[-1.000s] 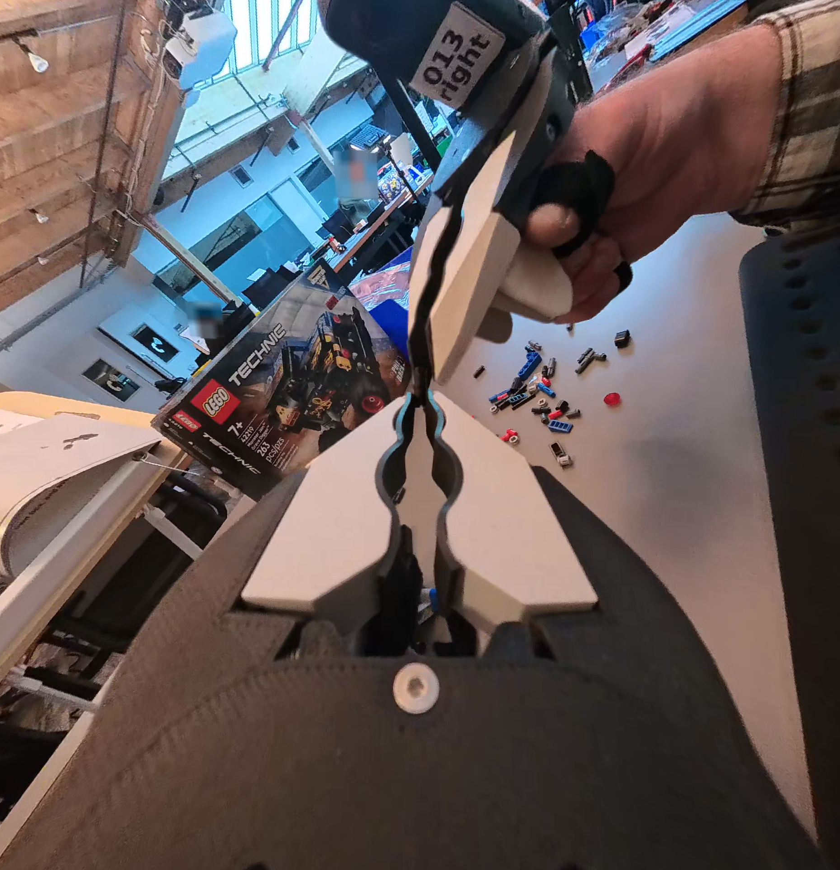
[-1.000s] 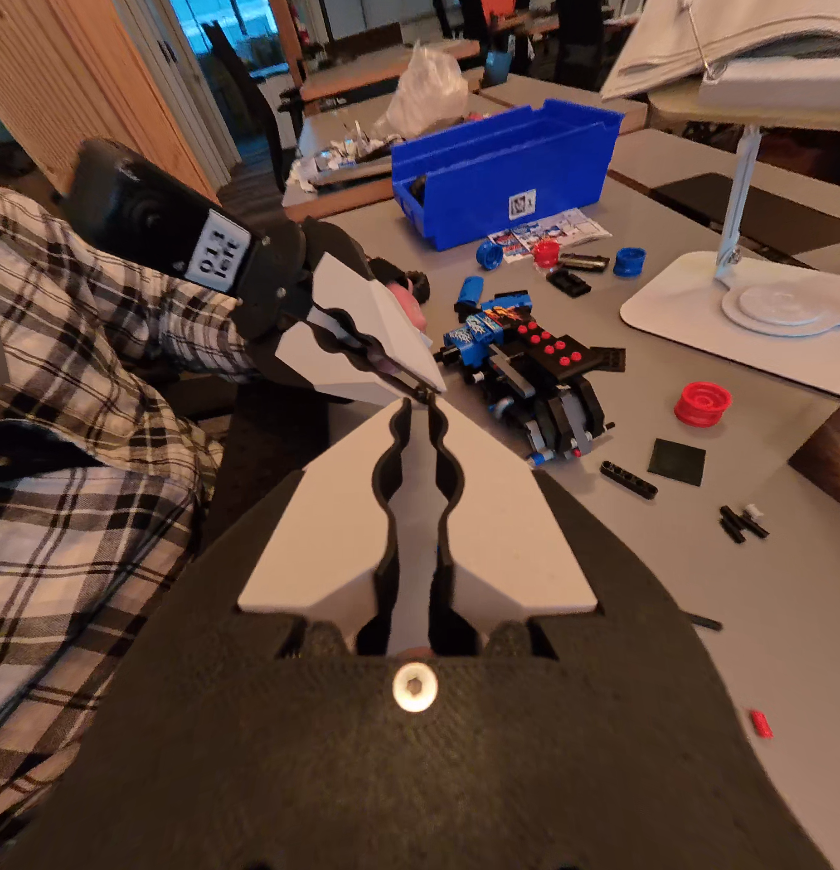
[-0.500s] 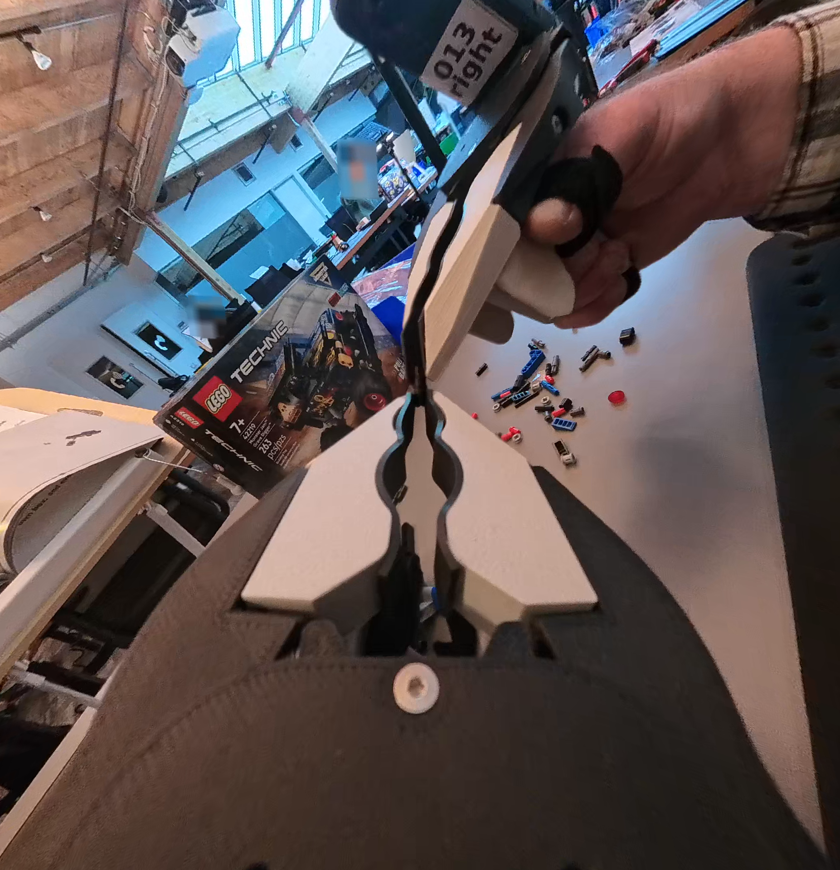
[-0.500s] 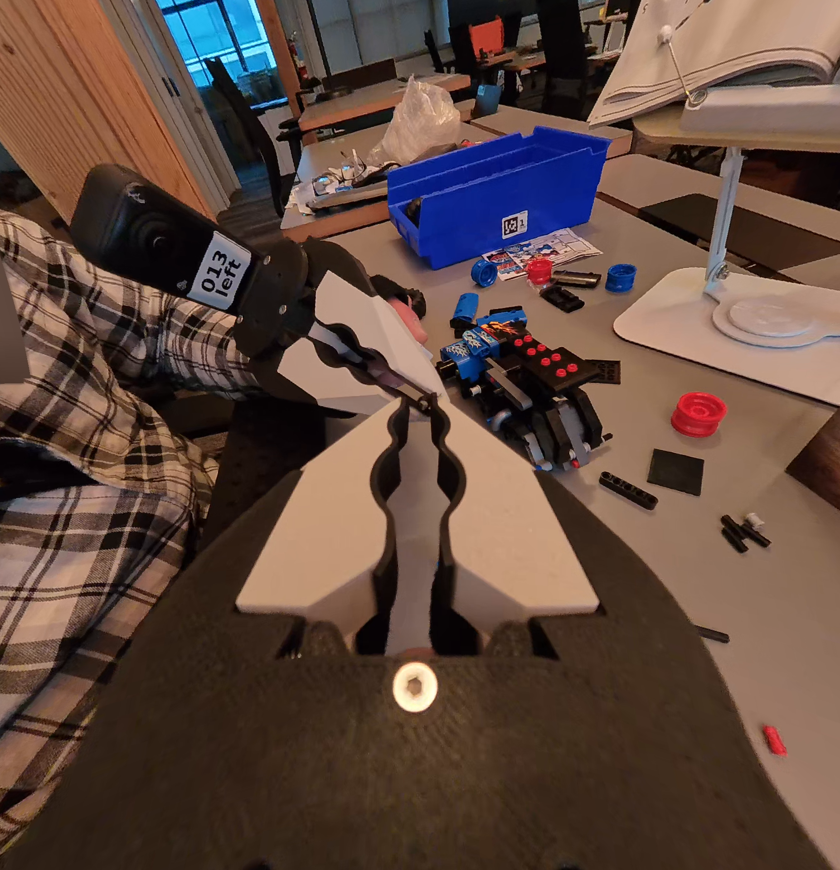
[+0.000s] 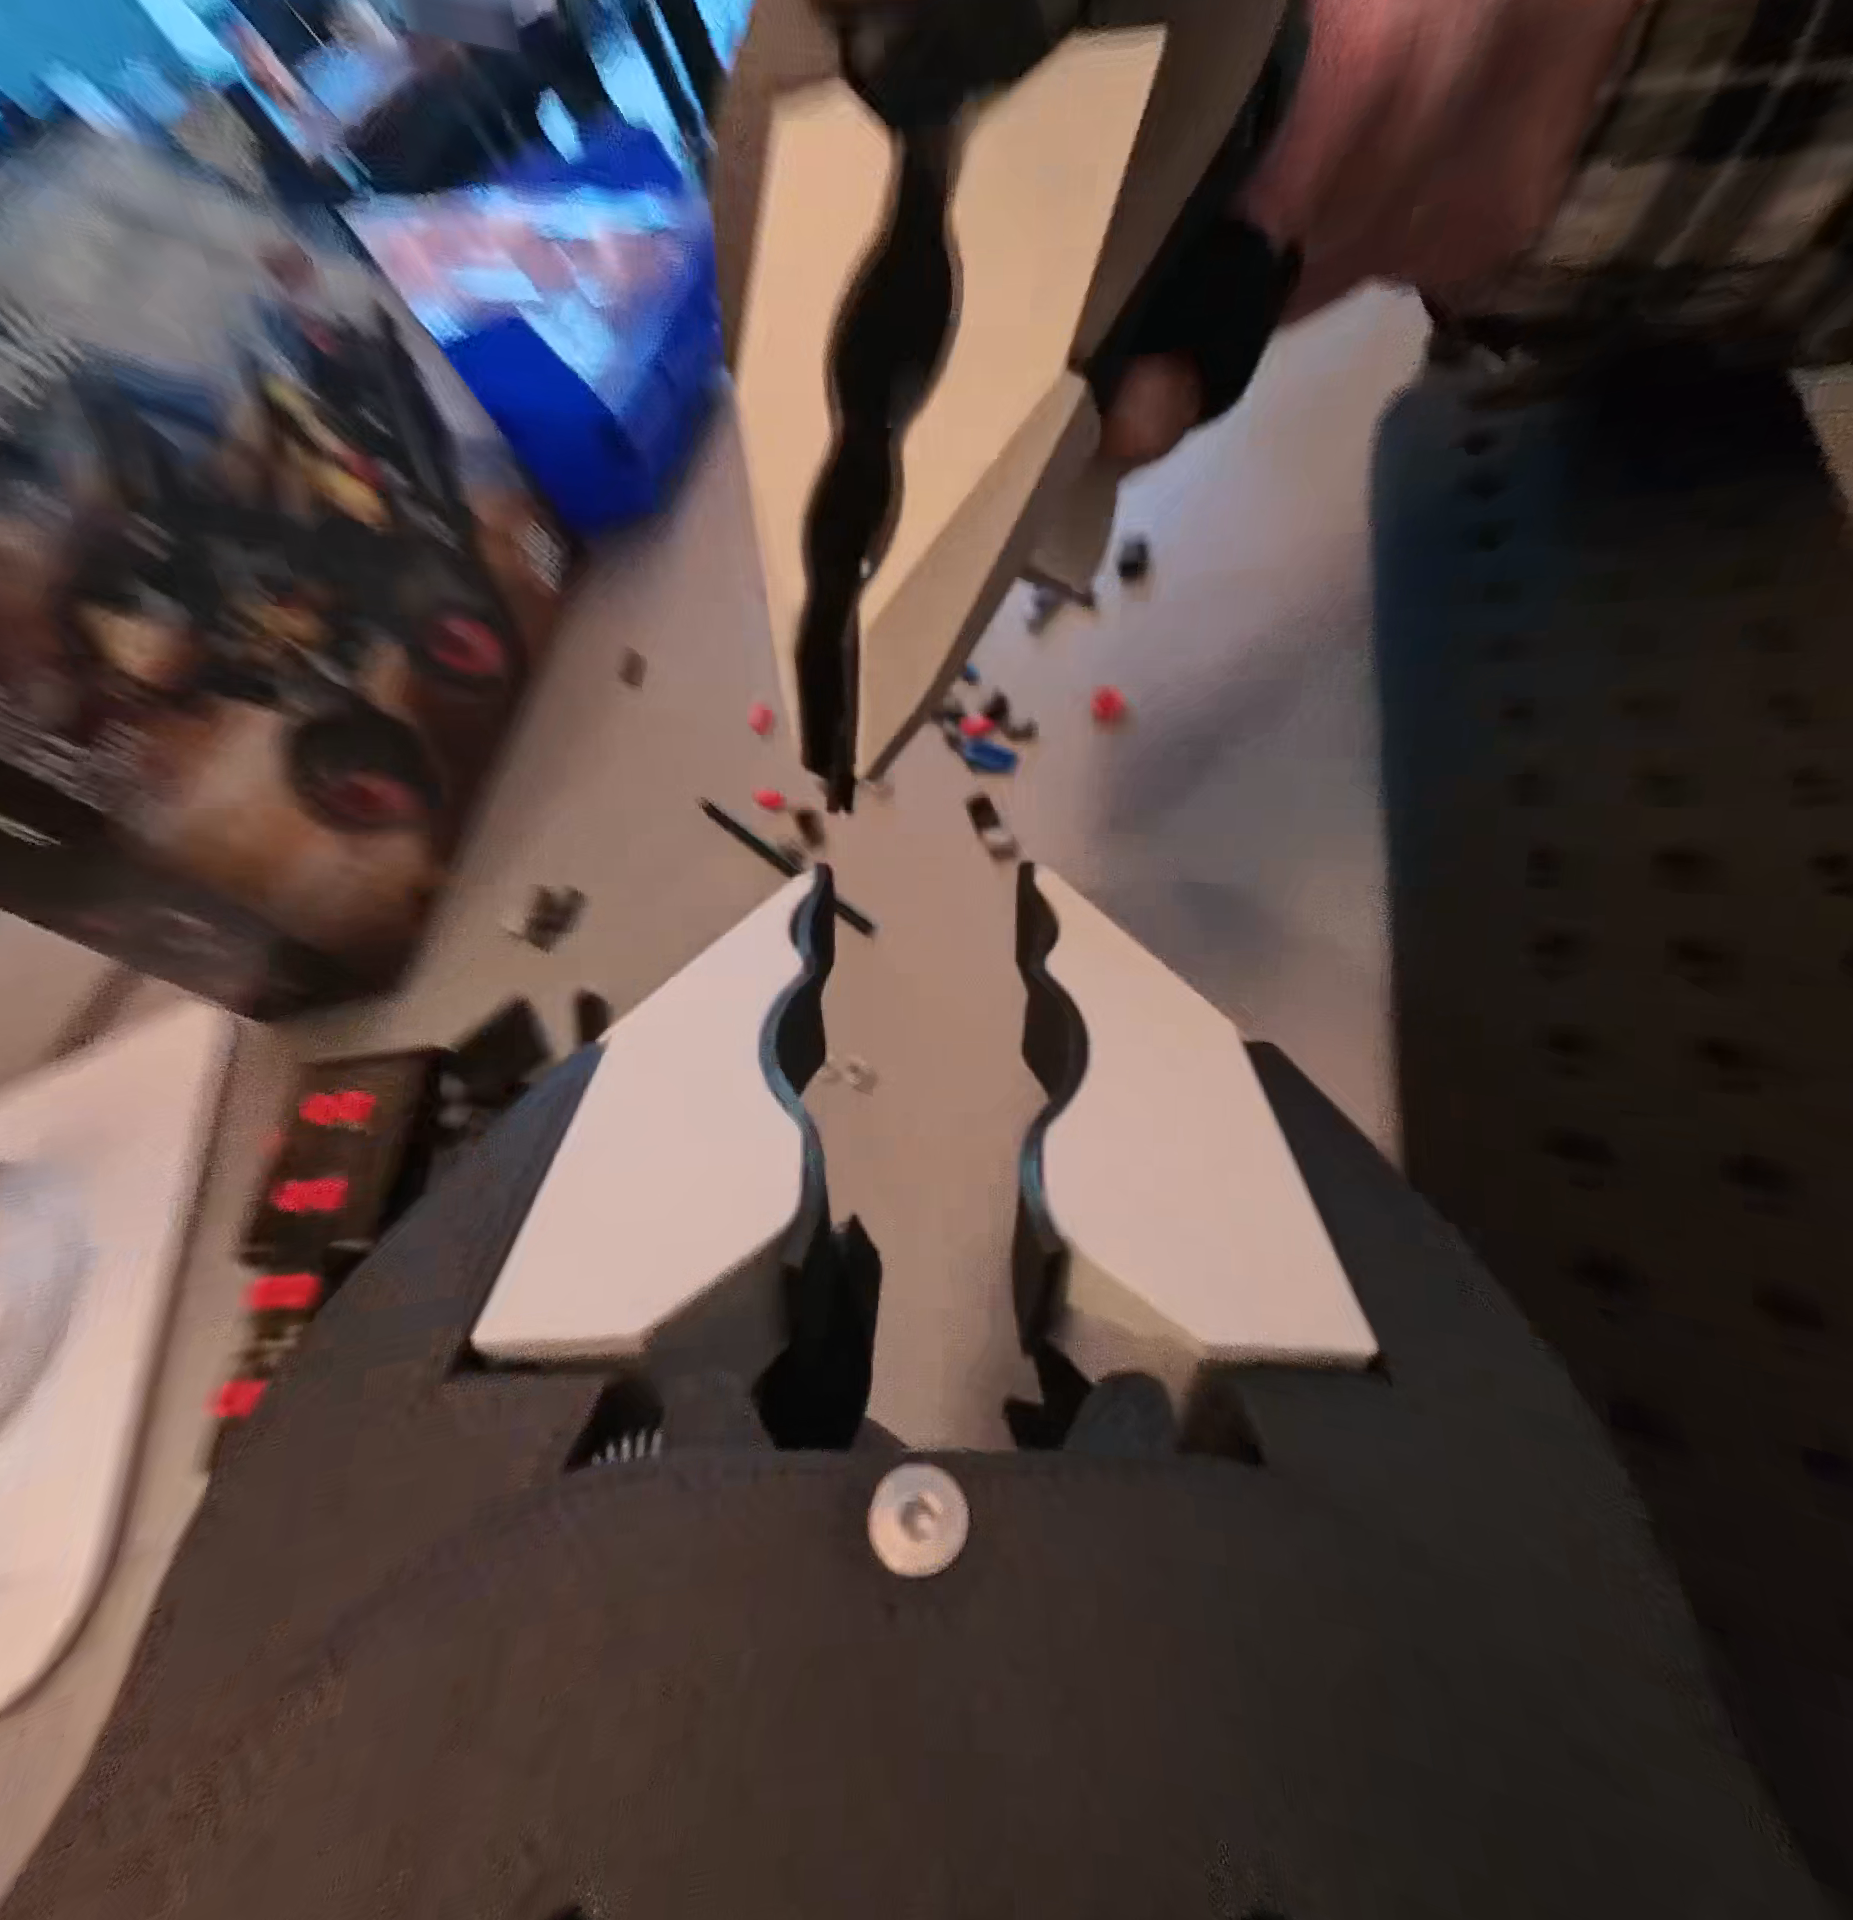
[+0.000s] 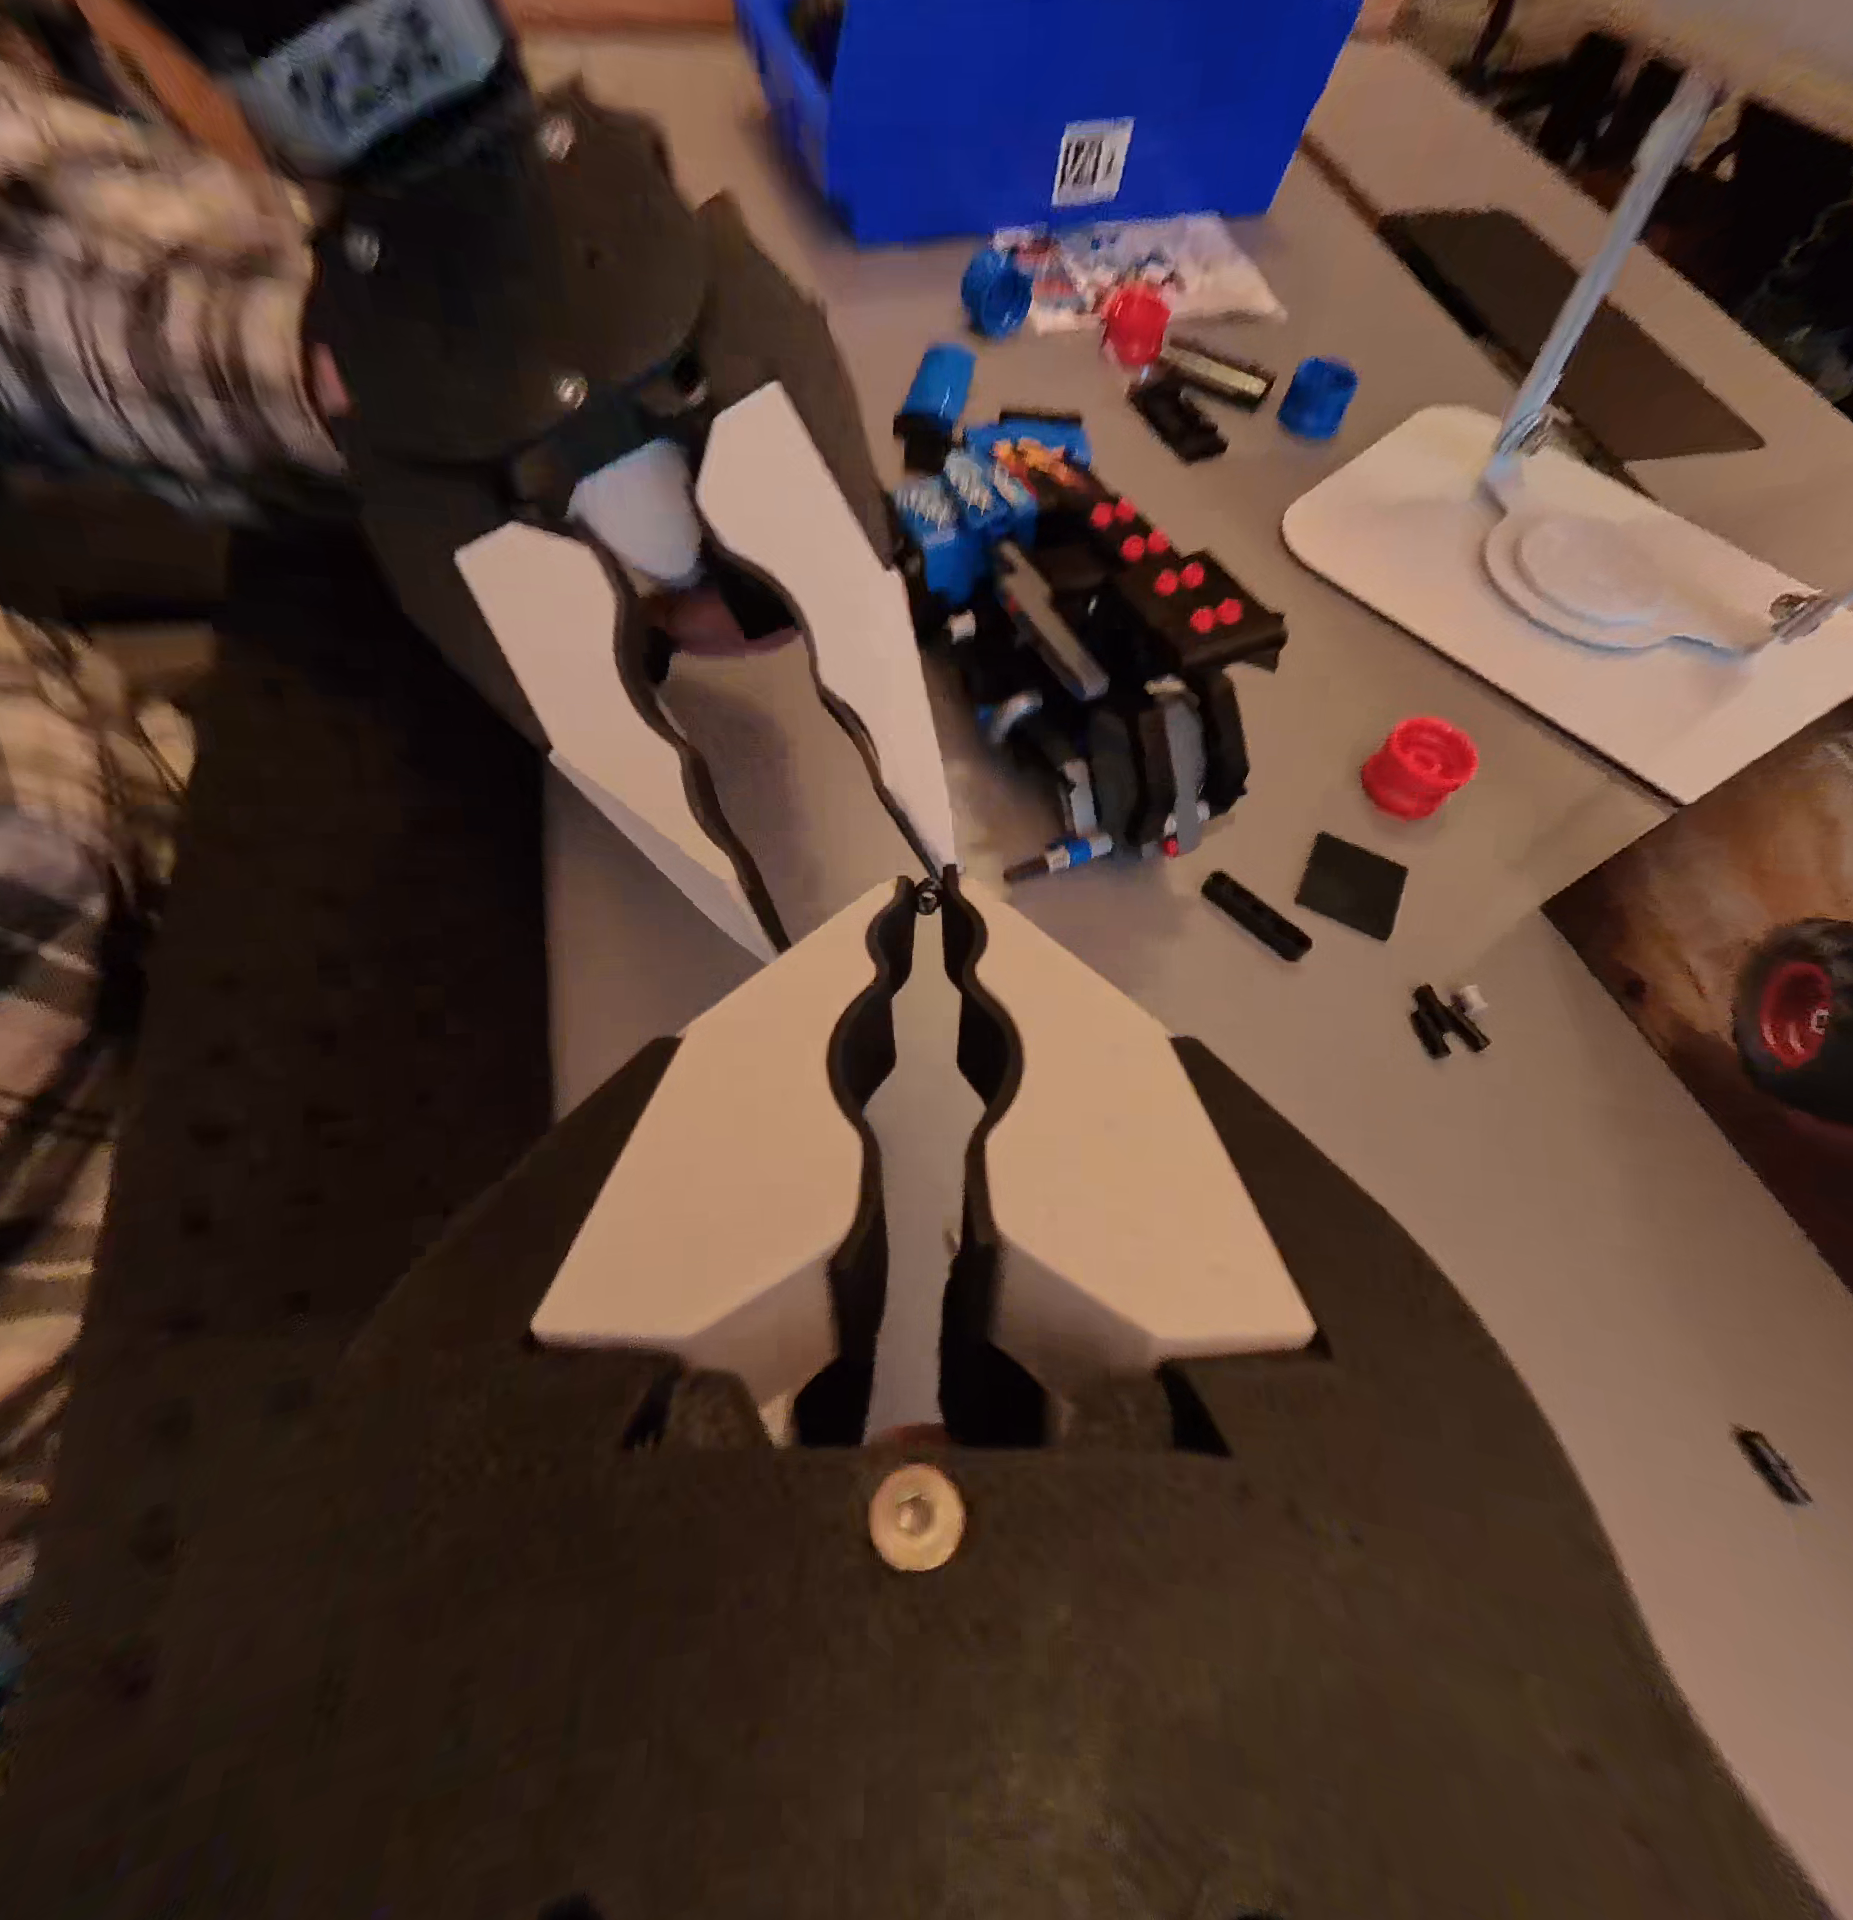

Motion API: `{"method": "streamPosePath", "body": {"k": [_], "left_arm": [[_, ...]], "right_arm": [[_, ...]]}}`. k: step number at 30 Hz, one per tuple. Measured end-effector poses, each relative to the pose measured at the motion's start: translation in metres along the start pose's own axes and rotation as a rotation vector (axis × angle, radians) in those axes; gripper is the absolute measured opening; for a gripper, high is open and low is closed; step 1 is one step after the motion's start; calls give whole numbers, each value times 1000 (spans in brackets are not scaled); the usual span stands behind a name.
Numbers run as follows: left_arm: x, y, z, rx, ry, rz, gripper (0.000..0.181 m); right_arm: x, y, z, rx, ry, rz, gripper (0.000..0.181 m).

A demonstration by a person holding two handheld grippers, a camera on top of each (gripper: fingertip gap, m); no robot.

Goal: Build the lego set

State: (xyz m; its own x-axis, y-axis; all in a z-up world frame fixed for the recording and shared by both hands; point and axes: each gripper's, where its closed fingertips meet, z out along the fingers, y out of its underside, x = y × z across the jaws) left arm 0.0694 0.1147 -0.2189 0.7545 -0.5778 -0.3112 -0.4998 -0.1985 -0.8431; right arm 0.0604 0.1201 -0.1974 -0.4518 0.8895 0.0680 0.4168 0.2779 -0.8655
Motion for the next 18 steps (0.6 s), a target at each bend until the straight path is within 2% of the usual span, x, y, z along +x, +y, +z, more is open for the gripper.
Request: {"method": "streamPosePath", "body": {"k": [4, 6, 11, 18], "left_arm": [[24, 42, 16, -191, 171, -72, 38], [28, 61, 23, -265, 179, -49, 37], [32, 61, 29, -245, 237, -122, 23], [32, 60, 33, -239, 245, -109, 10]], "right_arm": [[-10, 29, 15, -194, -20, -148, 3], [-18, 41, 22, -273, -50, -216, 2], [-23, 61, 34, -395, -84, -305, 3], [-23, 69, 38, -443, -101, -331, 2]]}}
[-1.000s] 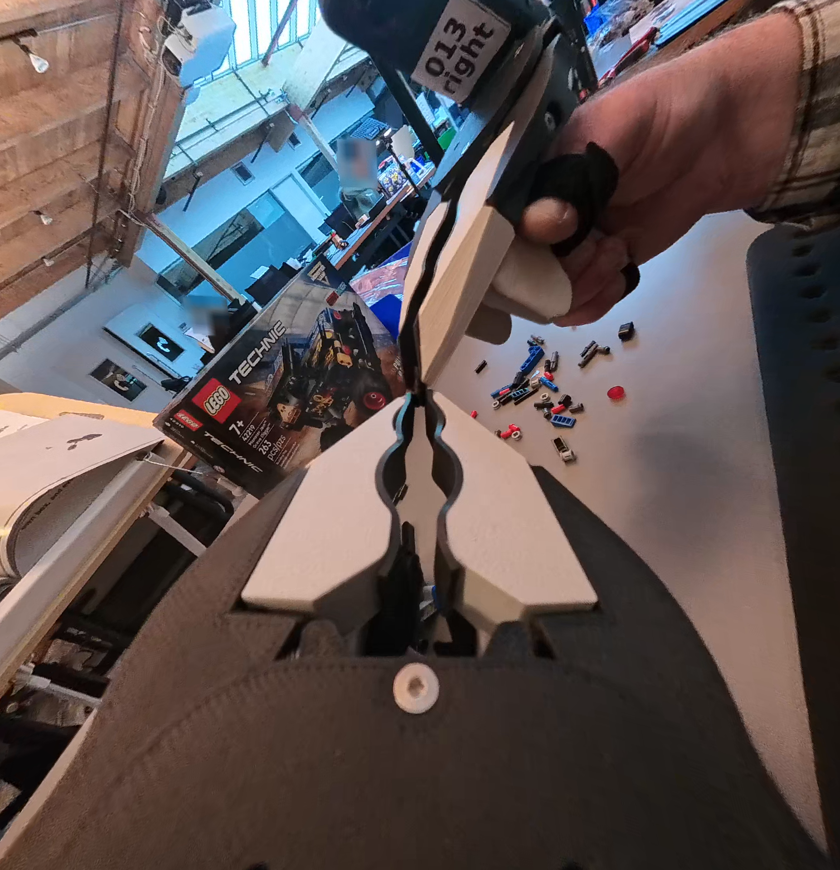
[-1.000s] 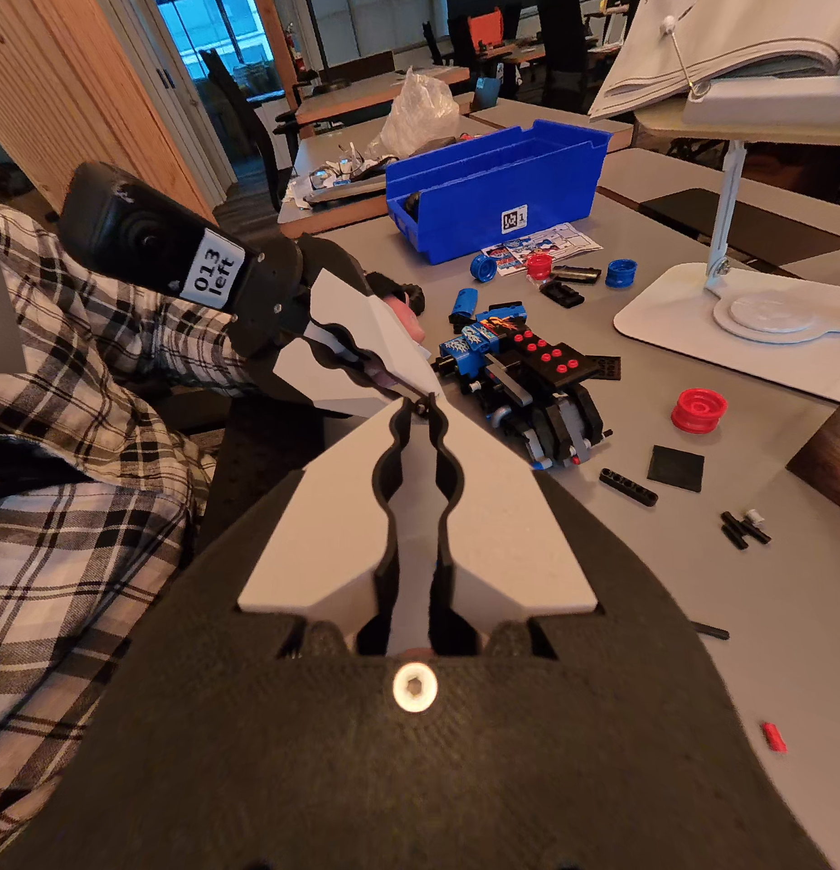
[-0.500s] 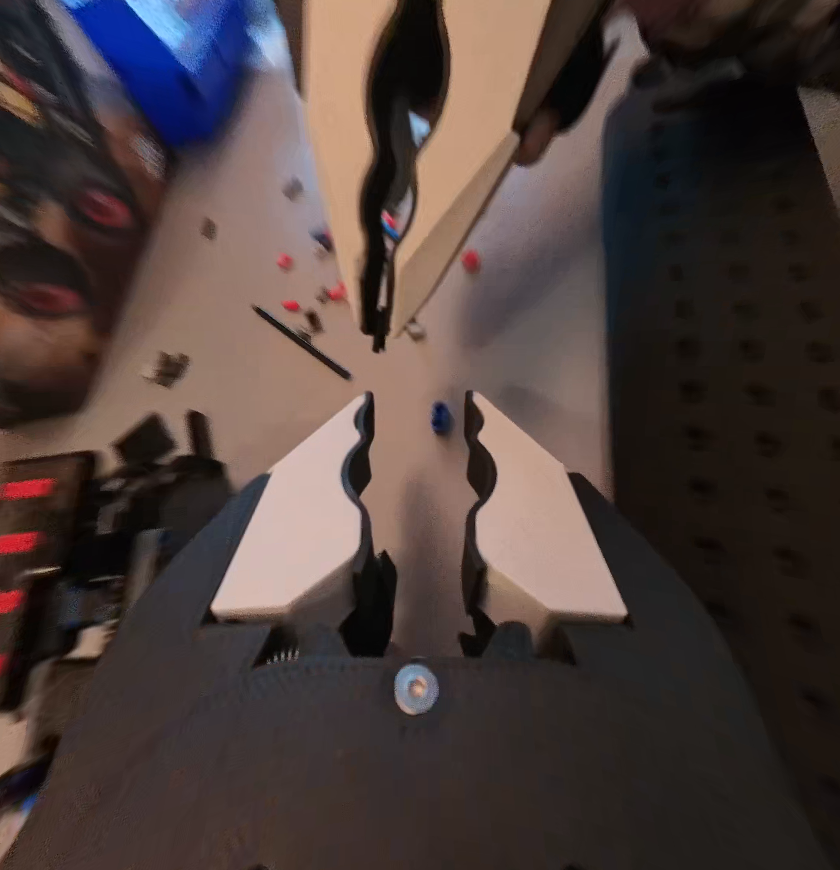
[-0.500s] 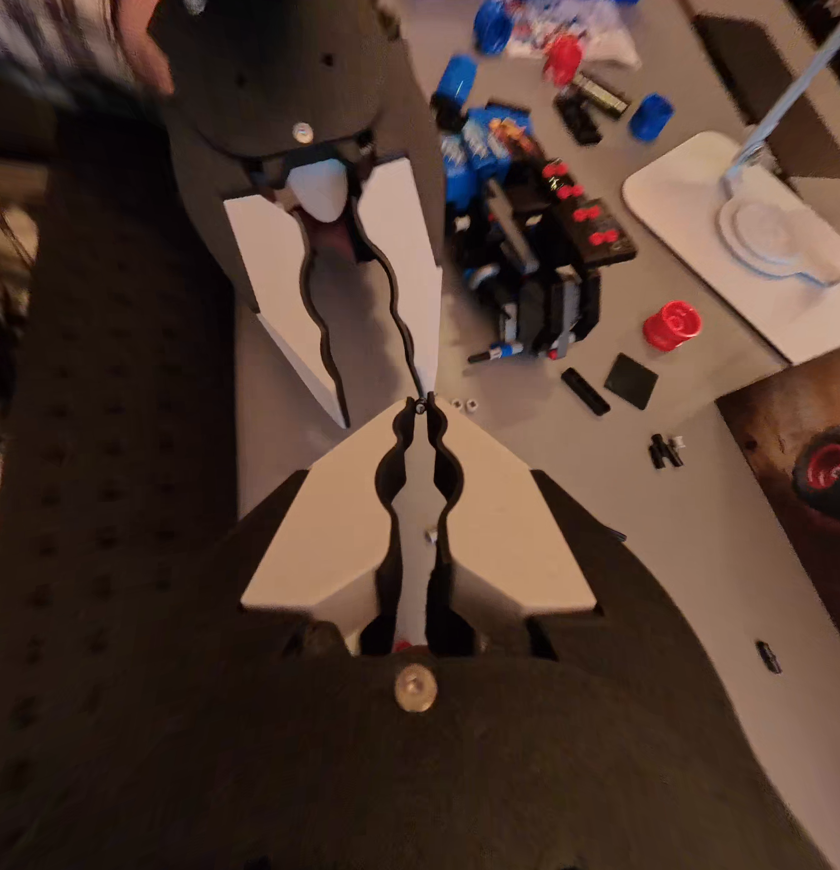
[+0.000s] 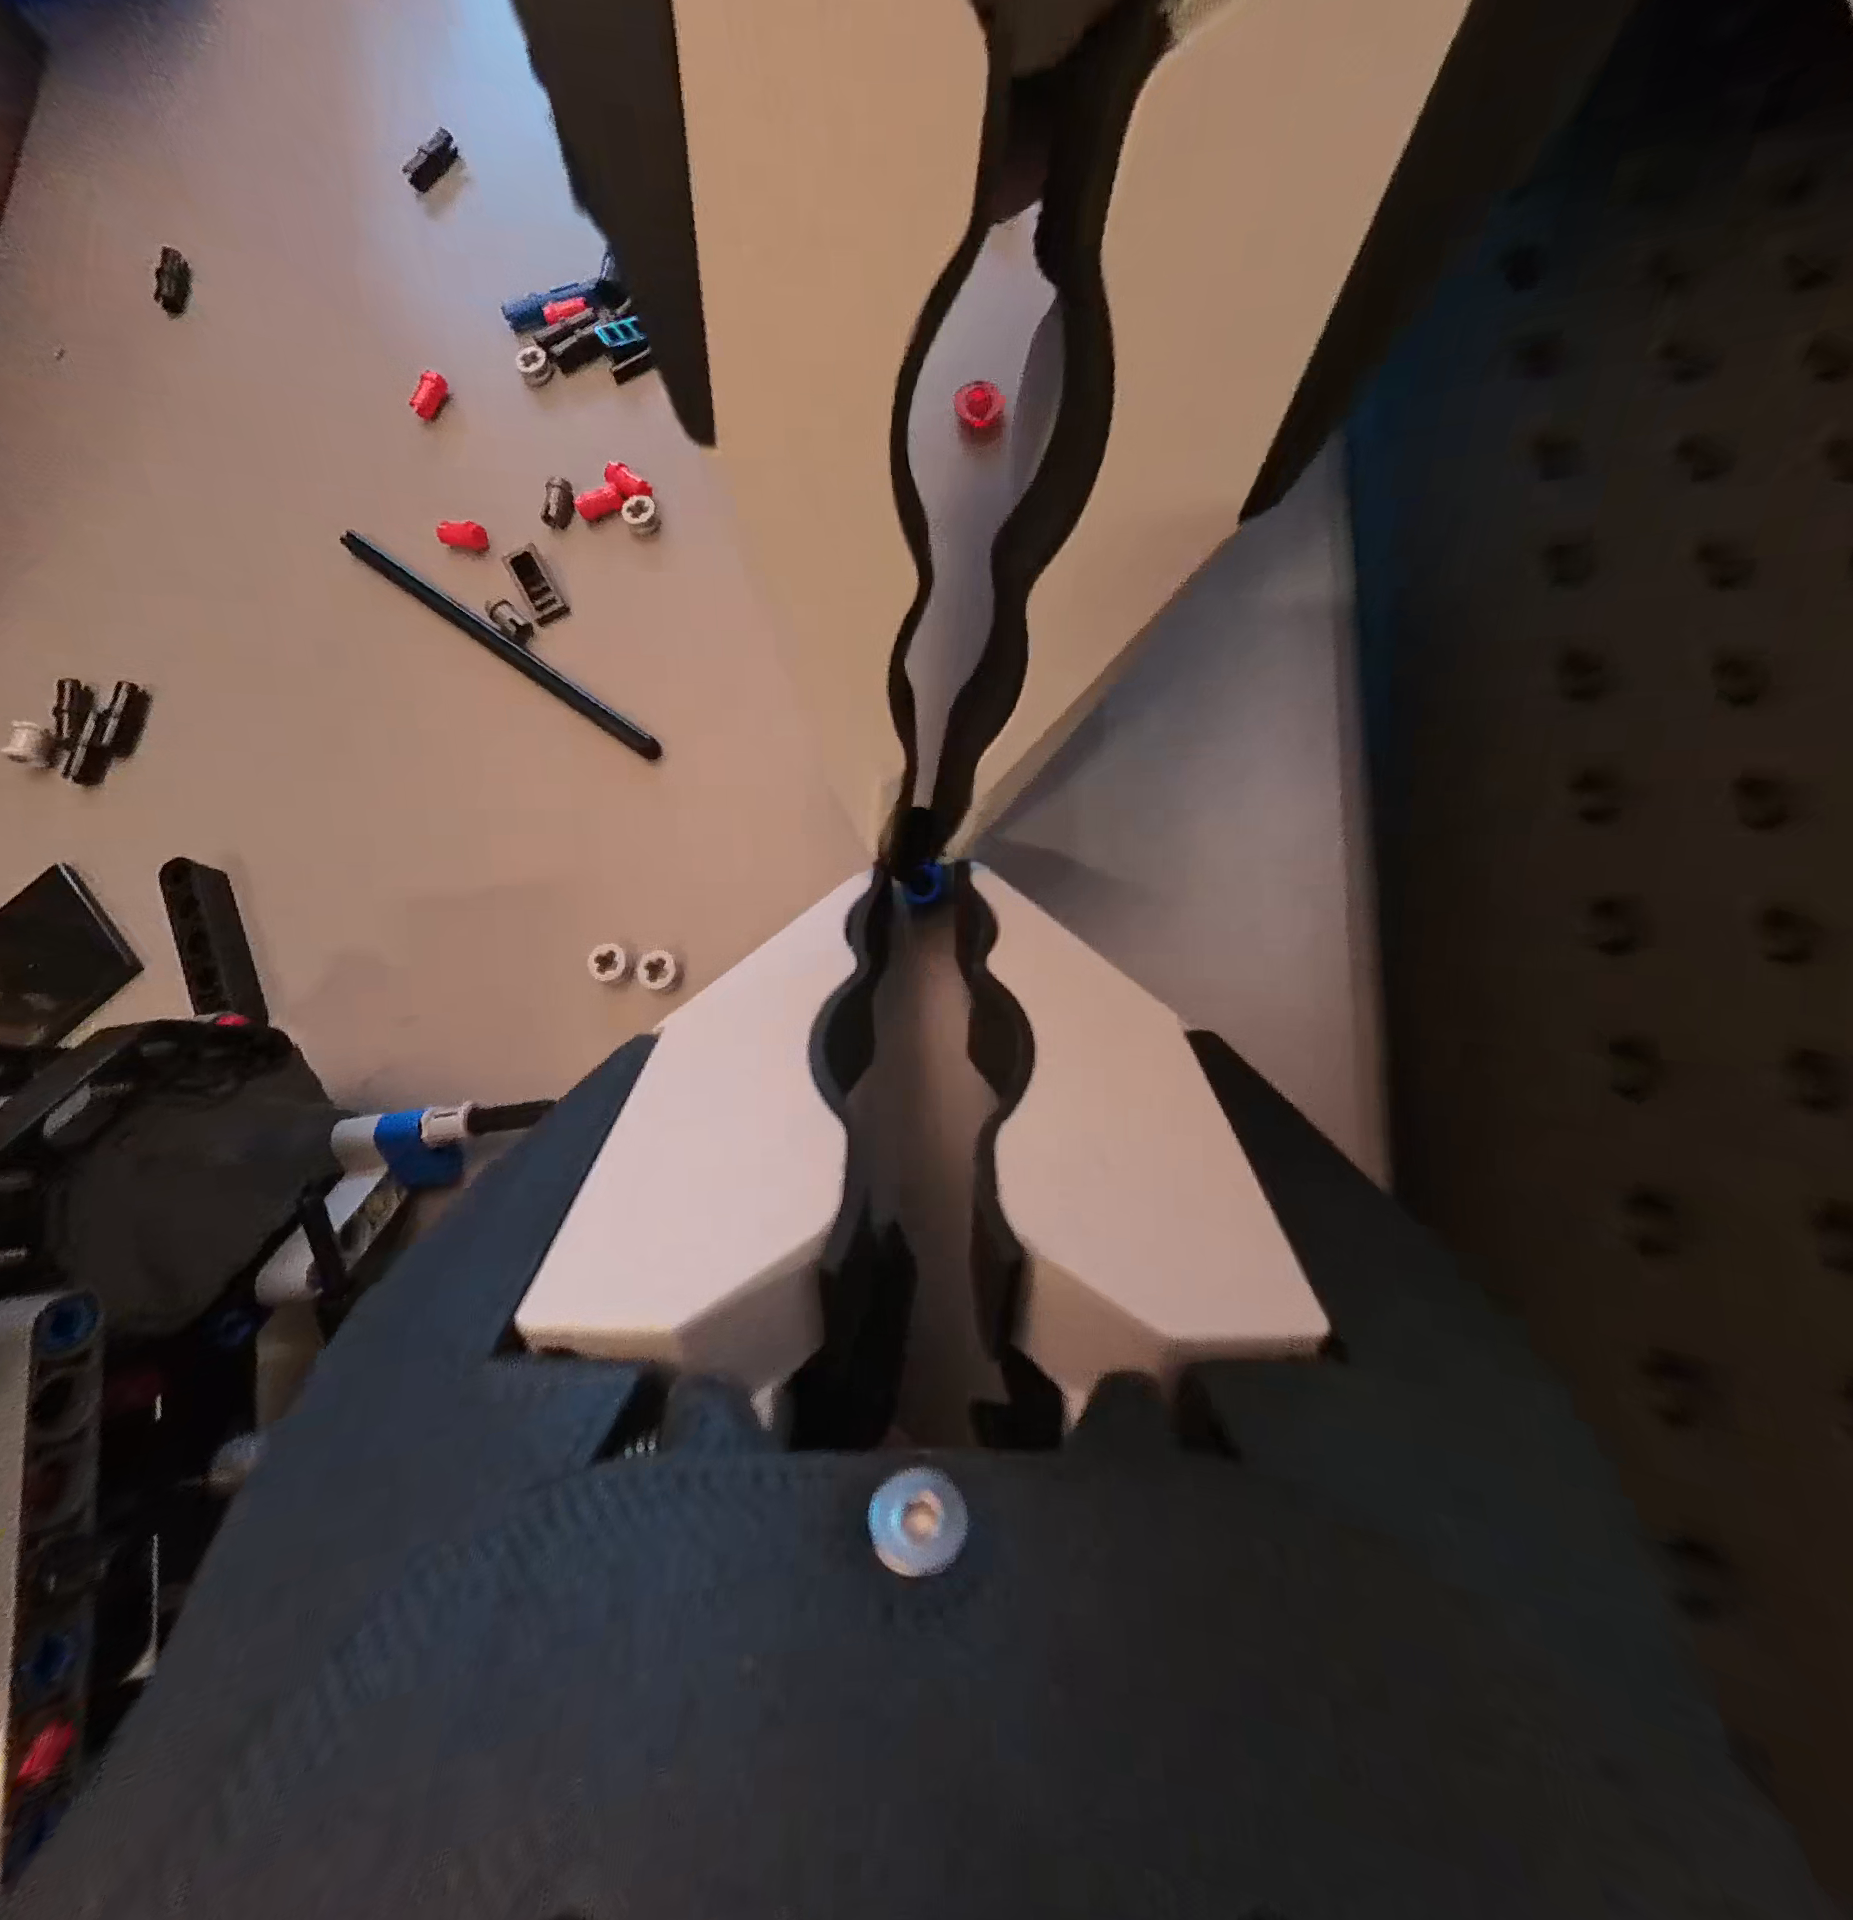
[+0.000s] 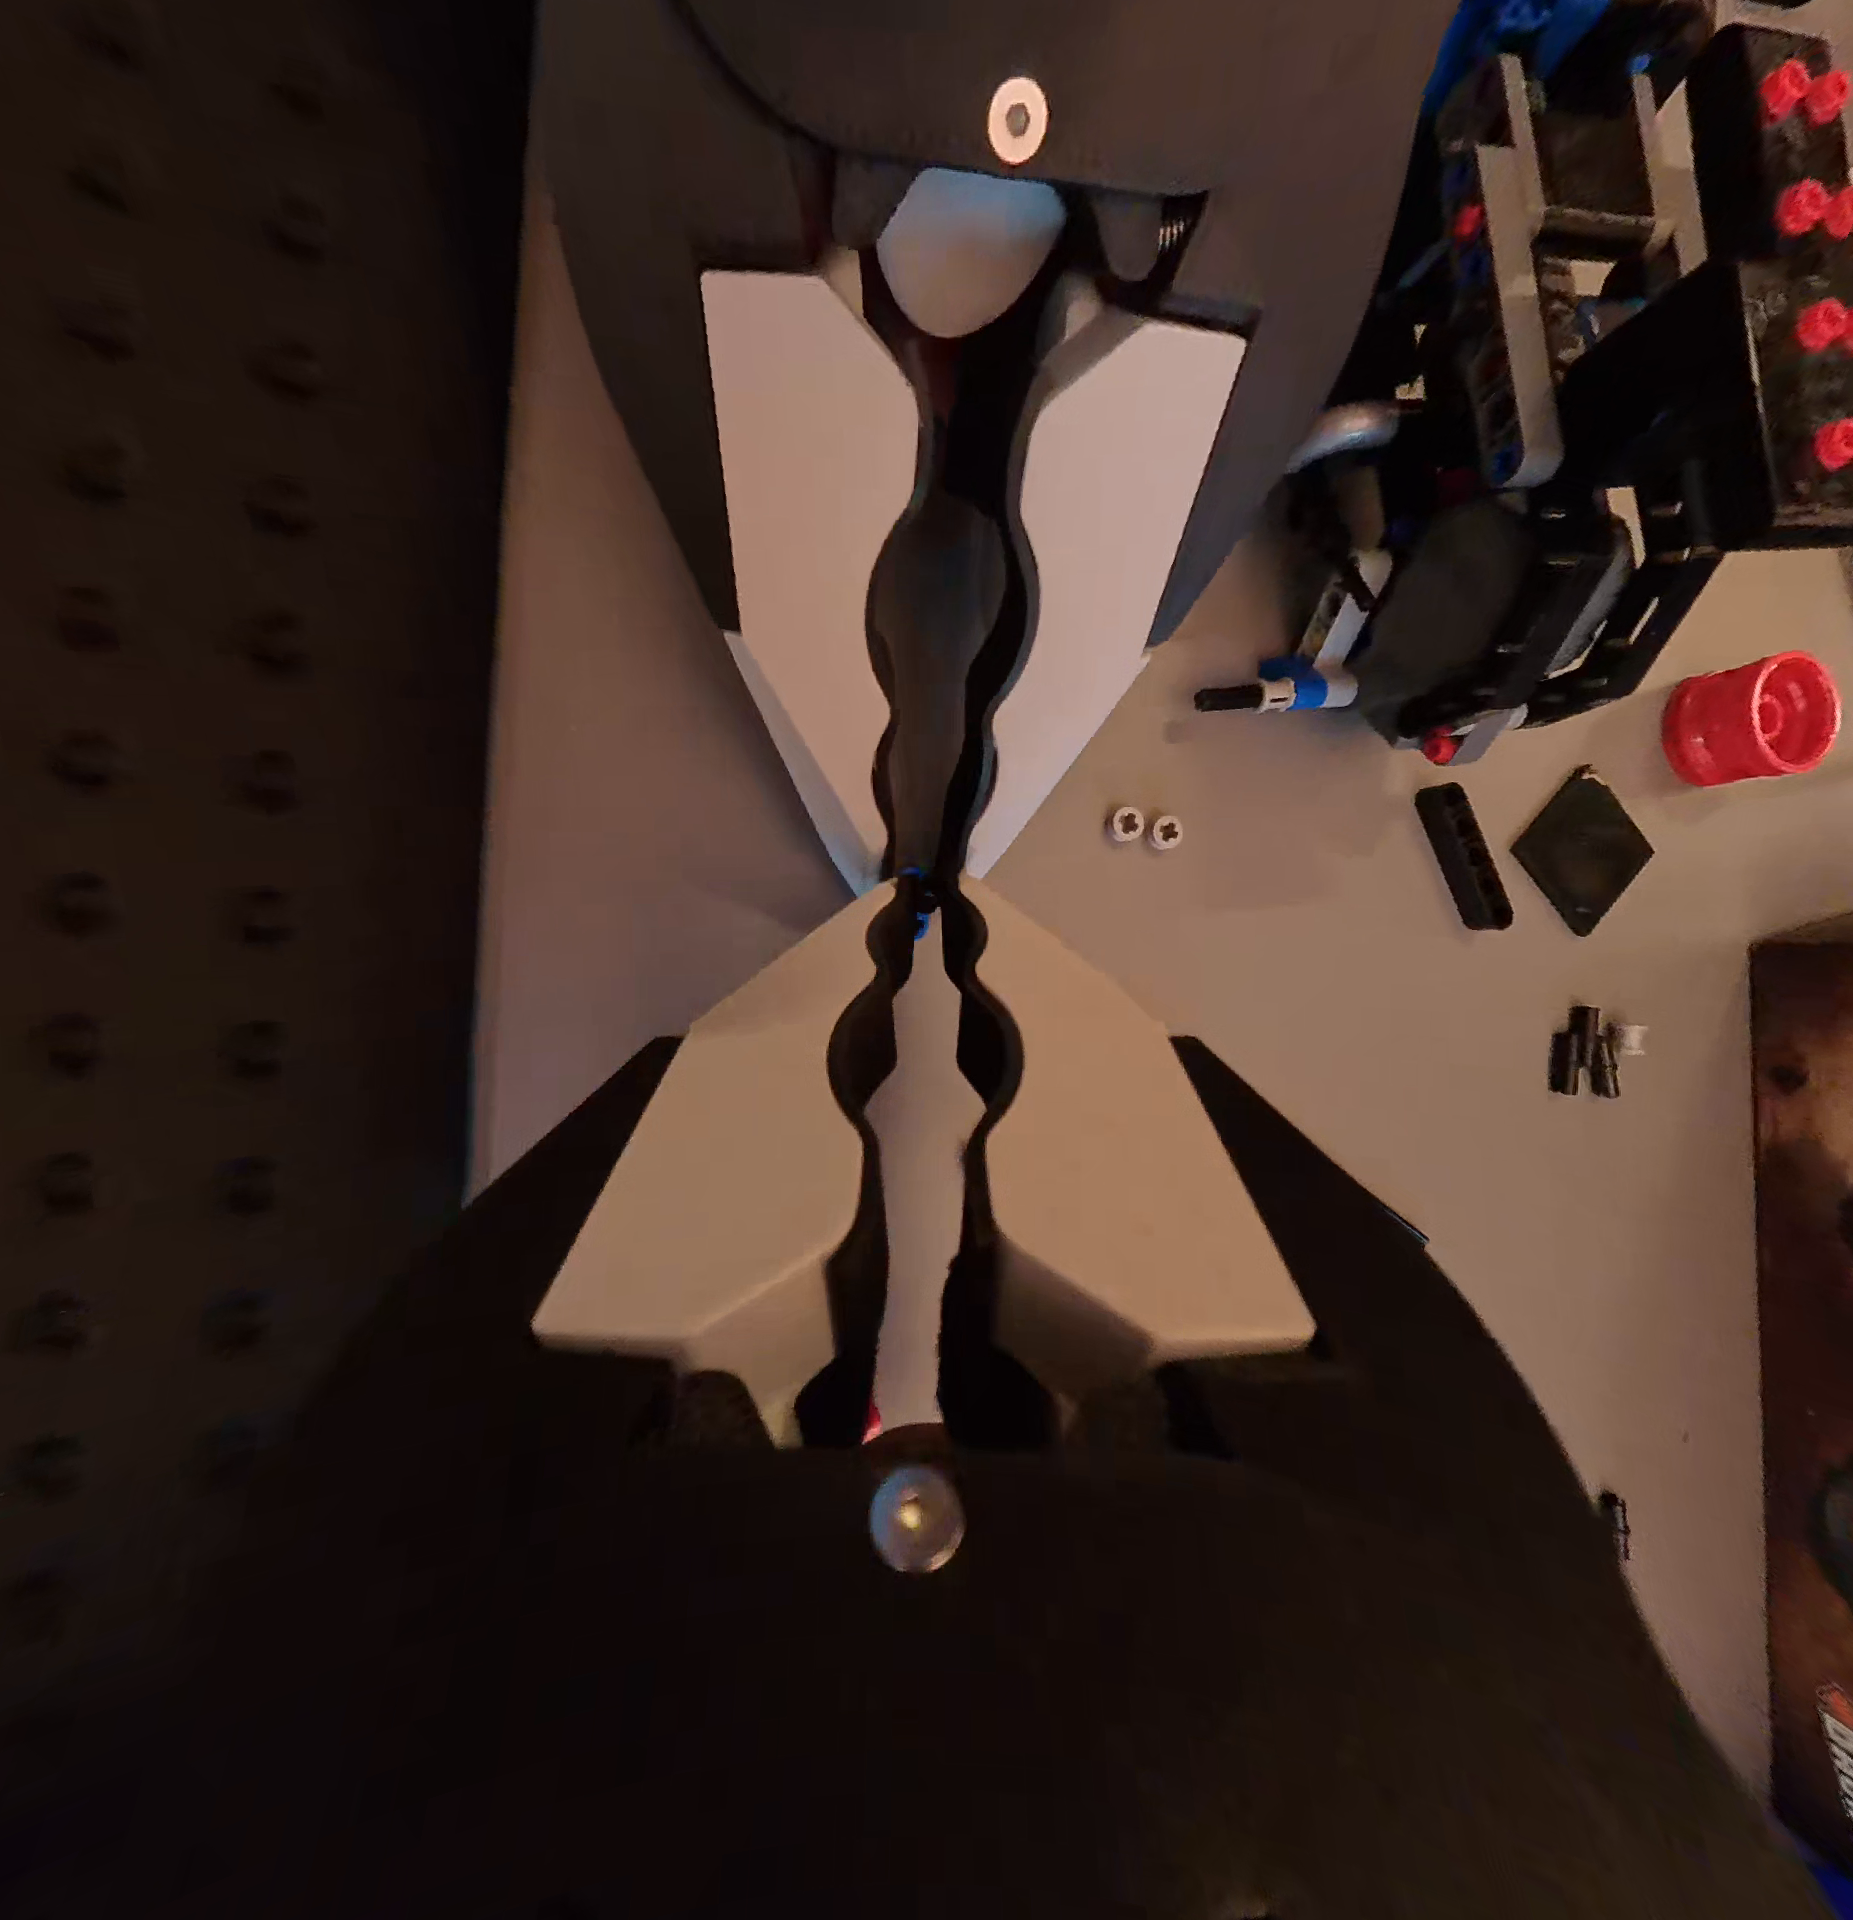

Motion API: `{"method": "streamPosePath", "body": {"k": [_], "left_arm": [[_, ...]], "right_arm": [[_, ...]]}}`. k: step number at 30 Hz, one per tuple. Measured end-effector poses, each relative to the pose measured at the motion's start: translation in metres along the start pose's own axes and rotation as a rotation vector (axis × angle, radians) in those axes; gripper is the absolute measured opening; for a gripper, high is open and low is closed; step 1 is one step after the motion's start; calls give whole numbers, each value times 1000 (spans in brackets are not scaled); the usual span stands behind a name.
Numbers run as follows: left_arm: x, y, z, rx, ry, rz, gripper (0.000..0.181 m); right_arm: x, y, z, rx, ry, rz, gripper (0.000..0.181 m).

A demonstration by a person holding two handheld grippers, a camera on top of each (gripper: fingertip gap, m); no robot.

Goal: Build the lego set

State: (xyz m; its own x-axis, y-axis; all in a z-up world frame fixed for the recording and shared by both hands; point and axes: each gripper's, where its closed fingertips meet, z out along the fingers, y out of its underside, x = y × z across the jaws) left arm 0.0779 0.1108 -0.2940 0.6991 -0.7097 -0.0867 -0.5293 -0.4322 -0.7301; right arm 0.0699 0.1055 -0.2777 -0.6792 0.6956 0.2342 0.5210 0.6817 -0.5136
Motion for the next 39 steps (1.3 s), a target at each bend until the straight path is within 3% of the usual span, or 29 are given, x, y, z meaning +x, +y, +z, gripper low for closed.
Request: {"method": "streamPosePath", "body": {"k": [6, 9, 23, 39], "left_arm": [[0, 0, 0, -2, -2, 9, 9], [-1, 3, -4, -17, -8, 7, 21], [0, 1, -1, 0, 11, -10, 11], [-2, 2, -3, 1, 36, -65, 13]], "right_arm": [[0, 0, 1, 21, -18, 11, 2], [-1, 2, 2, 23, -20, 10, 3], [-3, 3, 4, -28, -65, 3, 3], [-7, 1, 7, -155, -288, -90, 1]]}}
